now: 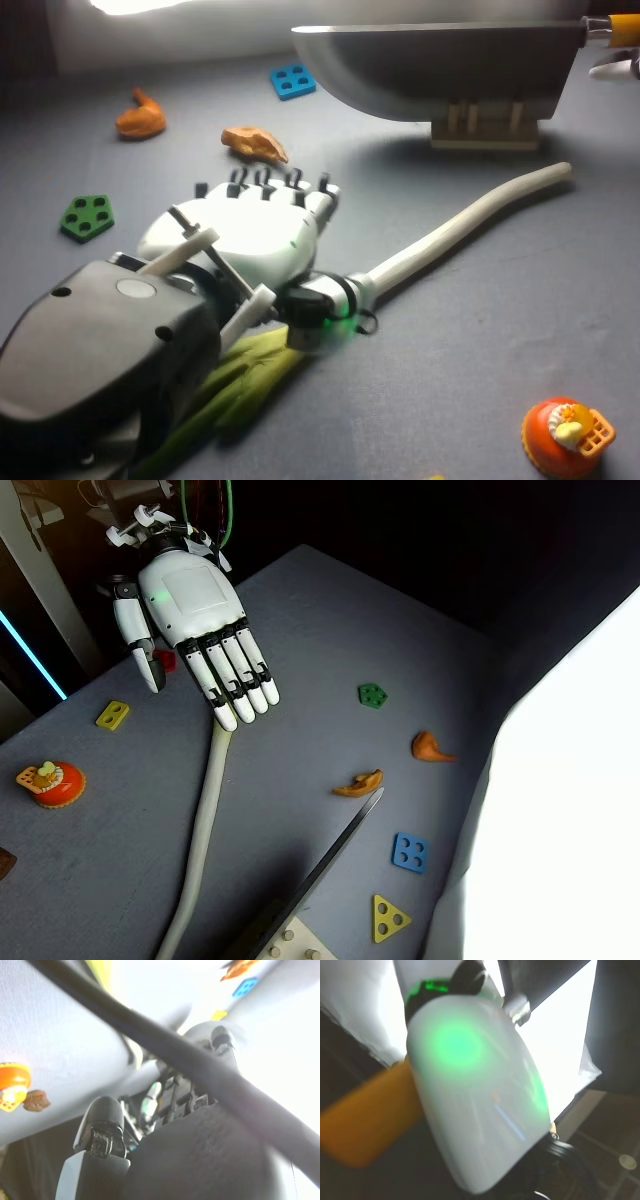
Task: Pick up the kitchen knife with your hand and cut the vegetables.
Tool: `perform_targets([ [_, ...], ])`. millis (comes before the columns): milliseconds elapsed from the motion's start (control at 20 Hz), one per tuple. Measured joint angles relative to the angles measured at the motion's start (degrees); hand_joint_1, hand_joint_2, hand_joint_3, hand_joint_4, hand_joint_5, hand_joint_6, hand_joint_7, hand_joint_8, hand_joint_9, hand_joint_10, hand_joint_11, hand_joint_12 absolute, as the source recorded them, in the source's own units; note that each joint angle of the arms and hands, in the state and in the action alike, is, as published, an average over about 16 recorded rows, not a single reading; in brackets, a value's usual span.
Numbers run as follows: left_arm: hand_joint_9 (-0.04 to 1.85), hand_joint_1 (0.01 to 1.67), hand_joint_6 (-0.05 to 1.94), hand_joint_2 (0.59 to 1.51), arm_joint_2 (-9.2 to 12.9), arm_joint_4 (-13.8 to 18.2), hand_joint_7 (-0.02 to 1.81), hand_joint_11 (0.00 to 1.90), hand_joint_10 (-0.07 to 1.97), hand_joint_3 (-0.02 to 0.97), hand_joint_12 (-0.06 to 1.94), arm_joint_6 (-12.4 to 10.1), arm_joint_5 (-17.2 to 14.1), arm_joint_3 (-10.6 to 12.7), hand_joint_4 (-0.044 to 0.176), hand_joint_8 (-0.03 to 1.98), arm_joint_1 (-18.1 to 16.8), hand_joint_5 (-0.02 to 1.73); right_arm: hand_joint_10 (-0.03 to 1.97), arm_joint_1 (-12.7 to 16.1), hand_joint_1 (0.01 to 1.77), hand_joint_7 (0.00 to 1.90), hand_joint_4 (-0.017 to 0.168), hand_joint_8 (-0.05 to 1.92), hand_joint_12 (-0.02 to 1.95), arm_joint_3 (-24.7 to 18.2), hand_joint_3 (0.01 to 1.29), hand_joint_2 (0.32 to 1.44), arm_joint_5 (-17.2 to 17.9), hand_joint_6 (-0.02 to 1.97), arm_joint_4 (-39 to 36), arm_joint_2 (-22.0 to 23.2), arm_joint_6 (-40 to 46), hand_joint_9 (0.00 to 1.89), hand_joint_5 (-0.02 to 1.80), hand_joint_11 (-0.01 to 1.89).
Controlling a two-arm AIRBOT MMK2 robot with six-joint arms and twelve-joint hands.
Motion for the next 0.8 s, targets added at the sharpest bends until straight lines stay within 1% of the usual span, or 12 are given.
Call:
perform_targets([
  [200,0.02,0.03,0.01,1.487,0.4,-0.5,0.02,0.02,0.01,0.01,0.12,0.0,-0.5,-0.8,0.002,0.02,-0.4,0.02,0.03,1.9,0.89,0.03,0.052,0.02,0.03,-4.1,0.02,0.86,-1.0,0.02,-1.4,2.9,-0.5,0.02,0.02,0.01],
  [250,0.02,0.03,0.01,1.49,0.5,-0.7,0.03,0.02,0.01,0.01,0.12,0.0,-0.6,-1.1,0.002,0.02,-0.5,0.02,0.02,2.3,0.88,0.02,0.054,0.02,0.01,-5.3,0.02,0.85,-1.3,0.01,-1.7,3.8,-0.7,0.02,0.02,0.01],
  [450,0.02,0.03,0.01,1.502,0.9,-1.2,0.03,0.02,0.01,0.01,0.08,-0.1,-1.4,-2.7,0.002,0.02,-1.2,0.02,0.01,4.3,0.82,0.02,0.06,0.02,0.0,-11.4,0.02,0.81,-2.9,0.01,-2.9,7.9,-1.7,0.02,0.02,0.01],
  [600,0.03,0.03,0.01,1.504,1.1,-1.5,0.03,0.02,0.01,0.01,0.06,-0.1,-1.9,-4.1,0.002,0.02,-1.9,0.03,0.01,5.7,0.74,0.02,0.054,0.02,0.0,-17.4,0.02,0.81,-4.2,0.01,-3.3,12.0,-2.8,0.02,0.02,0.01],
  [750,0.04,0.04,0.01,1.5,1.3,-1.5,0.05,0.02,0.01,0.01,0.09,0.0,-2.2,-5.3,0.002,0.02,-2.6,0.05,0.01,6.9,0.59,0.03,0.045,0.02,0.01,-24.3,0.03,0.85,-5.5,0.01,-3.2,16.8,-4.4,0.03,0.03,0.01],
  [800,0.05,0.04,0.01,1.497,1.4,-1.6,0.06,0.02,0.01,0.01,0.12,0.0,-2.3,-5.6,0.002,0.02,-2.8,0.06,0.02,7.3,0.54,0.06,0.042,0.02,0.04,-26.8,0.03,0.87,-5.8,0.01,-3.0,18.4,-5.1,0.05,0.05,0.01],
])
